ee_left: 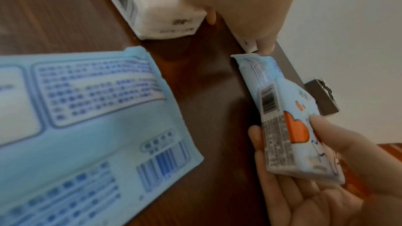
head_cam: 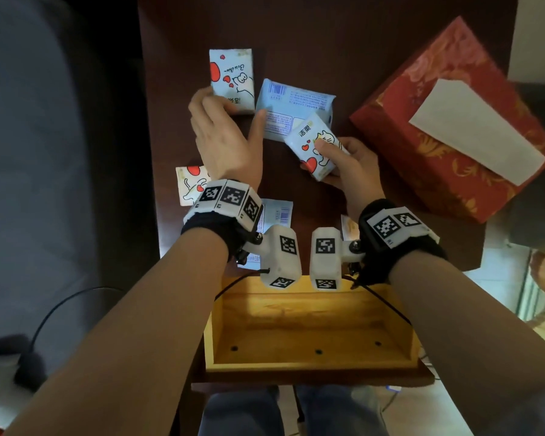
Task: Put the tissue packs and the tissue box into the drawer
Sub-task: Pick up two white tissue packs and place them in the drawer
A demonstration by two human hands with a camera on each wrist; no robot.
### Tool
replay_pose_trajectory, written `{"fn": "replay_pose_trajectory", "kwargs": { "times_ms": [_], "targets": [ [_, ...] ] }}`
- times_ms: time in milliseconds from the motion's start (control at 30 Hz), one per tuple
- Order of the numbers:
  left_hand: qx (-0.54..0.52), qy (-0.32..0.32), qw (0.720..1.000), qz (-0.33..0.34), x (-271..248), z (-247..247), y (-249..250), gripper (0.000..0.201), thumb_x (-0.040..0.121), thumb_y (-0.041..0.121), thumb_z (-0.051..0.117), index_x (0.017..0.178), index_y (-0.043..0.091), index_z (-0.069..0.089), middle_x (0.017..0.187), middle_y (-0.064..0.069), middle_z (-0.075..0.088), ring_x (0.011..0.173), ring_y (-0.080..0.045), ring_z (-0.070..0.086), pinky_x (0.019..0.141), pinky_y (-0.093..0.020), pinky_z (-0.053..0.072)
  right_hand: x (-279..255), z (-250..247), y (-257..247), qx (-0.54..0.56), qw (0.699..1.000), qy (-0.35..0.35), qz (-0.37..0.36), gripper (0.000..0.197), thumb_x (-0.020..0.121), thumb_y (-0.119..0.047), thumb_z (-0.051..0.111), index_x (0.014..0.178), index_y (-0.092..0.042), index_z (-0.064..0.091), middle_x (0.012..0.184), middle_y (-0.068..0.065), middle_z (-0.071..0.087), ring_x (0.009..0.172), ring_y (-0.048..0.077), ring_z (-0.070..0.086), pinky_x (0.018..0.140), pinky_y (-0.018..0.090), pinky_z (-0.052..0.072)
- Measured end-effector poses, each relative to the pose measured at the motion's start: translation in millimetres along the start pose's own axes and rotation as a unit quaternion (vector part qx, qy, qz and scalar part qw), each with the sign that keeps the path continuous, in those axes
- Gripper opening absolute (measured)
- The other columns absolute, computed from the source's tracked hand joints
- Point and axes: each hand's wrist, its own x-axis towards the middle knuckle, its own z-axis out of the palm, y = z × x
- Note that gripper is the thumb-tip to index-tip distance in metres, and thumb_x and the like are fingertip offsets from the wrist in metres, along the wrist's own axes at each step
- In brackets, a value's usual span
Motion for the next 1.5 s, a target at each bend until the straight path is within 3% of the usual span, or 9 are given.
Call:
{"fn": "replay_pose_trajectory", "kwargs": {
  "times_ms": [233, 467, 600, 733, 867, 1033, 1133, 1333, 1500],
  "targets": [
    [0.030, 0.014, 0.999, -0.033, 8, 3, 4, 0.048, 0.077, 0.032, 0.066, 0.111, 0.002, 0.047, 0.113, -0.013, 0.056, 0.100, -0.030, 0.049, 0.074, -0.019, 0.028, 4, -2, -3, -0.017, 1.000, -0.014, 0.008, 0.016, 0.080, -0.018, 0.069, 0.086, -0.012, 0.055, 0.092, 0.011, 0.071, 0.086, 0.026, 0.070, 0.061, 0.024, 0.058],
    [-0.033, -0.007, 0.997, -0.067, 2, -8, 13, 0.054, 0.071, 0.023, 0.064, 0.116, 0.006, 0.042, 0.102, 0.002, 0.054, 0.092, -0.018, 0.045, 0.072, -0.025, 0.033, 7, -3, -2, -0.022, 0.999, -0.020, 0.014, 0.016, 0.080, -0.018, 0.069, 0.080, -0.013, 0.054, 0.102, 0.021, 0.071, 0.094, 0.032, 0.070, 0.066, 0.026, 0.060],
    [-0.078, -0.012, 0.996, -0.040, -3, -20, 16, 0.049, 0.076, 0.026, 0.057, 0.121, 0.010, 0.046, 0.106, -0.006, 0.063, 0.097, -0.020, 0.053, 0.074, -0.021, 0.033, 6, -3, -3, -0.020, 1.000, -0.015, 0.015, 0.016, 0.079, -0.018, 0.070, 0.077, -0.014, 0.054, 0.099, 0.020, 0.071, 0.091, 0.032, 0.070, 0.065, 0.028, 0.059],
    [-0.095, -0.058, 0.994, 0.002, -14, -30, 17, 0.044, 0.076, 0.035, 0.040, 0.106, 0.010, 0.059, 0.098, -0.010, 0.063, 0.089, -0.024, 0.056, 0.070, -0.026, 0.042, -1, -1, -6, -0.006, 1.000, -0.005, 0.015, 0.015, 0.078, -0.019, 0.070, 0.077, -0.015, 0.055, 0.087, 0.010, 0.071, 0.078, 0.021, 0.070, 0.060, 0.023, 0.057],
    [-0.109, -0.067, 0.992, 0.002, -25, -42, 18, 0.043, 0.081, 0.035, 0.034, 0.097, 0.007, 0.062, 0.091, -0.011, 0.065, 0.086, -0.022, 0.057, 0.066, -0.011, 0.036, -13, -2, -10, 0.024, 0.999, 0.004, 0.020, 0.012, 0.080, -0.020, 0.068, 0.082, -0.014, 0.057, 0.092, 0.012, 0.069, 0.082, 0.023, 0.068, 0.073, 0.031, 0.058],
    [-0.136, -0.152, 0.979, -0.030, -46, -52, 20, 0.031, 0.089, 0.028, 0.037, 0.072, 0.010, 0.054, 0.062, -0.009, 0.053, 0.061, -0.019, 0.050, 0.054, -0.033, 0.037, -39, -12, -16, 0.084, 0.996, 0.006, -0.004, 0.014, 0.083, -0.022, 0.064, 0.094, -0.014, 0.059, 0.093, 0.008, 0.071, 0.083, 0.018, 0.069, 0.074, 0.029, 0.058],
    [-0.195, -0.180, 0.961, -0.083, -63, -51, 20, 0.039, 0.089, 0.033, 0.042, 0.057, 0.012, 0.040, 0.052, -0.003, 0.039, 0.054, -0.017, 0.038, 0.054, -0.036, 0.031, -57, -16, -12, 0.067, 0.998, -0.007, -0.010, 0.006, 0.084, -0.019, 0.064, 0.087, -0.017, 0.059, 0.087, 0.001, 0.070, 0.081, 0.013, 0.068, 0.076, 0.028, 0.058],
    [-0.185, -0.254, 0.933, -0.175, -93, -49, 16, 0.052, 0.085, 0.050, 0.051, 0.047, 0.021, 0.032, 0.042, 0.007, 0.037, 0.048, -0.010, 0.040, 0.057, -0.029, 0.034, -88, -31, 12, 0.026, 0.998, -0.045, 0.030, 0.012, 0.084, -0.022, 0.064, 0.093, -0.016, 0.058, 0.084, 0.000, 0.069, 0.078, 0.013, 0.068, 0.067, 0.030, 0.058],
    [-0.156, -0.244, 0.936, -0.200, -118, -54, 10, 0.042, 0.084, 0.054, 0.051, 0.056, 0.023, 0.051, 0.057, 0.003, 0.057, 0.059, -0.012, 0.058, 0.063, -0.027, 0.043, -109, -44, 29, 0.013, 0.997, -0.067, 0.047, 0.011, 0.085, -0.025, 0.063, 0.091, -0.017, 0.060, 0.085, 0.002, 0.070, 0.081, 0.017, 0.069, 0.075, 0.034, 0.060]
  ]
}}
